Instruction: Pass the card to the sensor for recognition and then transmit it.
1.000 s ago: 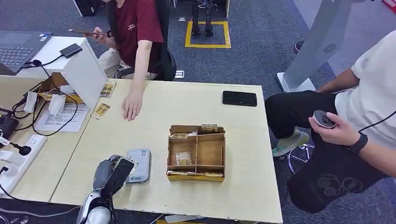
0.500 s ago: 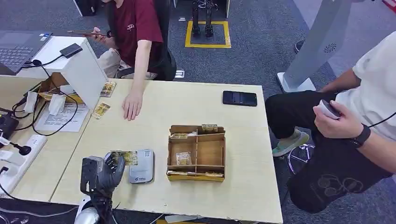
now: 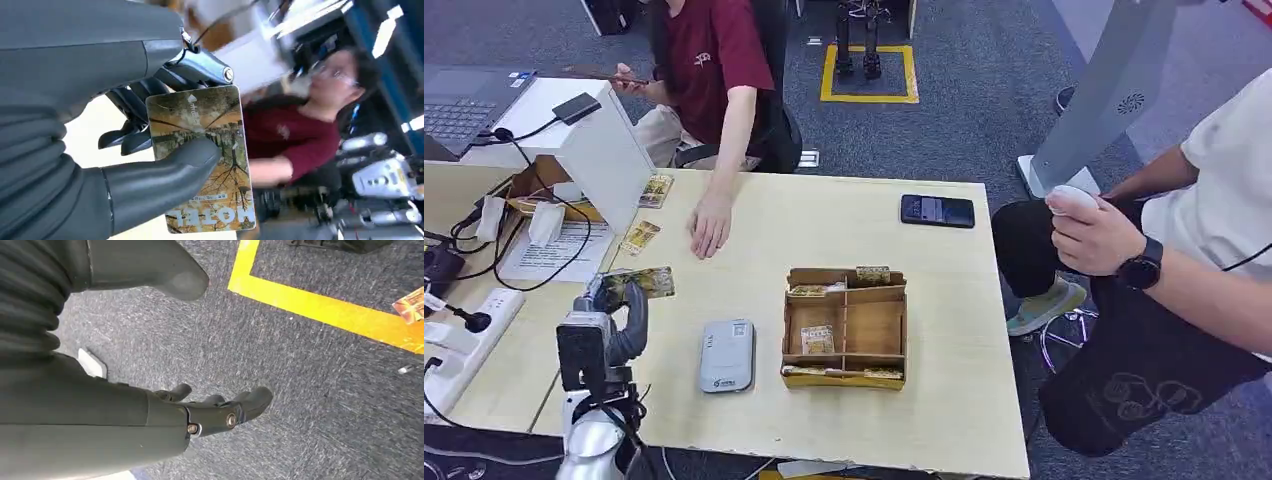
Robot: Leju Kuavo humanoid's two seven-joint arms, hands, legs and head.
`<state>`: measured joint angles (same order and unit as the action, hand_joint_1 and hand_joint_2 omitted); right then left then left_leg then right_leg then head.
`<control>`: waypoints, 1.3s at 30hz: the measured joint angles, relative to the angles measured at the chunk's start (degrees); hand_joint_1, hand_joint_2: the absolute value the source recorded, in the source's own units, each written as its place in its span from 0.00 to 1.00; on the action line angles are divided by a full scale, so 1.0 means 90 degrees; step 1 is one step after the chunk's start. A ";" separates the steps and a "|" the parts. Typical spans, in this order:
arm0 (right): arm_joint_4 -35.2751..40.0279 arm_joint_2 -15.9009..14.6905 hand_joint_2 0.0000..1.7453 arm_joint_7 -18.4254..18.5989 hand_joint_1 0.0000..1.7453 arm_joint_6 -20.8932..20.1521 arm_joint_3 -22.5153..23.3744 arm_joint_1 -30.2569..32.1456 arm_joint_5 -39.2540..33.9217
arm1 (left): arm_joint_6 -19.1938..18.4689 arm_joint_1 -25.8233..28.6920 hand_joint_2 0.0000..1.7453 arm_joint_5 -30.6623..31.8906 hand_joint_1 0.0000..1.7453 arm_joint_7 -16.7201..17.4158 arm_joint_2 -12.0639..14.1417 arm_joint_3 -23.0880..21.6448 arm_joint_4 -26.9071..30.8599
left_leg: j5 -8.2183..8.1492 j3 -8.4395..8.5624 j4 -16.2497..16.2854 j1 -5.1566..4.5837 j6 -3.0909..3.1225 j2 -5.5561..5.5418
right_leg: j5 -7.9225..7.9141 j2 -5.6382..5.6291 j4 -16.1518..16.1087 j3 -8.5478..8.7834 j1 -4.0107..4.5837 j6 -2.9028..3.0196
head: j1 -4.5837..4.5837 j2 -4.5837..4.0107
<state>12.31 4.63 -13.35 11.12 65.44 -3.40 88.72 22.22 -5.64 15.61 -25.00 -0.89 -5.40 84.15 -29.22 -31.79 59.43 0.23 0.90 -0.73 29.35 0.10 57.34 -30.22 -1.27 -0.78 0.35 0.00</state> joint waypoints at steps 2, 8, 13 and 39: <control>-0.0002 0.0000 1.00 0.0007 0.00 -0.0078 -0.0083 -0.0023 0.0000 | 0.0556 -0.0232 1.00 0.1243 1.00 0.0088 0.0106 -0.0002 -0.0126 | 0.0004 0.0001 0.0000 0.0000 0.0000 0.0000 | -0.0001 0.0000 0.0000 0.0000 0.0000 0.0000 | 0.0002 0.0000; 0.0000 0.0000 1.00 0.0020 0.00 -0.0177 -0.0347 -0.0148 0.0000 | 0.1154 -0.0870 1.00 0.3025 1.00 0.0422 0.0395 -0.0085 -0.0747 | 0.0009 0.0002 0.0000 0.0000 -0.0006 0.0003 | -0.0007 -0.0004 0.0003 -0.0001 0.0000 -0.0002 | 0.0000 0.0002; -0.0002 0.0000 1.00 0.0048 0.00 -0.0187 -0.0490 -0.0185 -0.0002 | 0.1339 -0.1097 1.00 0.3475 1.00 0.0556 0.0534 -0.0207 -0.1151 | 0.0009 0.0000 0.0000 0.0000 -0.0006 0.0003 | -0.0007 -0.0004 0.0003 -0.0002 0.0000 -0.0002 | 0.0000 0.0000; 0.0000 0.0000 1.00 0.0090 0.00 -0.0187 -0.0639 -0.0176 -0.0007 | 0.1429 -0.1134 1.00 0.3431 1.00 0.0529 0.0592 -0.0457 -0.1734 | 0.0009 -0.0001 0.0000 0.0000 -0.0006 0.0003 | -0.0007 -0.0004 0.0002 -0.0004 0.0000 -0.0002 | 0.0000 0.0000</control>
<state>12.31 4.63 -12.55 9.44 59.69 -4.98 88.65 35.08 -15.85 46.49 -20.24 4.44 -9.51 68.54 -29.14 -31.80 59.43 0.23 0.84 -0.70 29.29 0.06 57.36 -30.26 -1.27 -0.80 0.35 0.00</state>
